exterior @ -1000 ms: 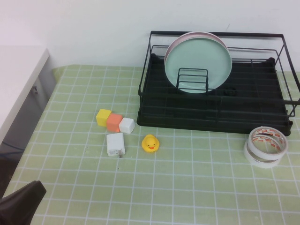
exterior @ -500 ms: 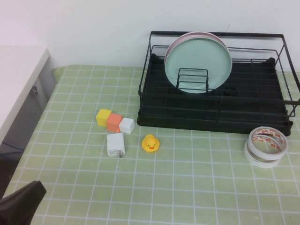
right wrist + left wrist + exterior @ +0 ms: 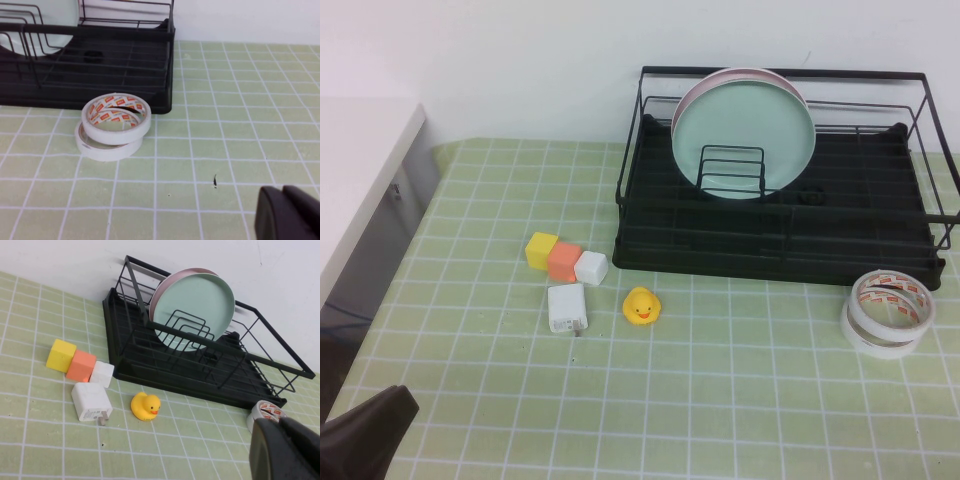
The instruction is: Place plate on rack
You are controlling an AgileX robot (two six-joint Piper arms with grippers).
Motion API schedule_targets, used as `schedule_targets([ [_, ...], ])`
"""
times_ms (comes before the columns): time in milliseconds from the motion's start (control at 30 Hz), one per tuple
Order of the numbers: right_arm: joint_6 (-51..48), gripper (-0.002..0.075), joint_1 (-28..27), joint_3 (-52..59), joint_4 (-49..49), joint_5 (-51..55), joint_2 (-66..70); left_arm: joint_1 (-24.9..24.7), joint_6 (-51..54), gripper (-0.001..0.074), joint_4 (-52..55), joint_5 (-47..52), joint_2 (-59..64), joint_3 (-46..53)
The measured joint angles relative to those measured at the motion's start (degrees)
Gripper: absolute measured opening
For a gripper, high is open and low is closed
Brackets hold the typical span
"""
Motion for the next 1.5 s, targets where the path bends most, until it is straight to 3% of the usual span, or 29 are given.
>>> schedule_targets([
  [933, 0.26, -0.0001, 0.26, 0.00, 0.00, 0.00, 0.00, 0.00, -0.14, -0.0001, 0.00, 0.08, -0.04, 1.00],
  [1267, 0.26, -0.0001, 0.26, 0.00, 0.00, 0.12, 0.00, -3.12, 3.43, -0.0001, -2.43, -13.44, -7.15, 6.30],
  [1367, 0.26, -0.0001, 0.26, 0.00, 0.00, 0.12, 0.00, -3.37, -1.47, -0.0001, 6.54, -14.64, -10.13, 6.43],
  [1500, 0.26, -0.0001, 0.26, 0.00, 0.00, 0.12, 0.00, -2.24, -29.94, -0.0001, 32.55, -15.53, -12.34, 8.06],
])
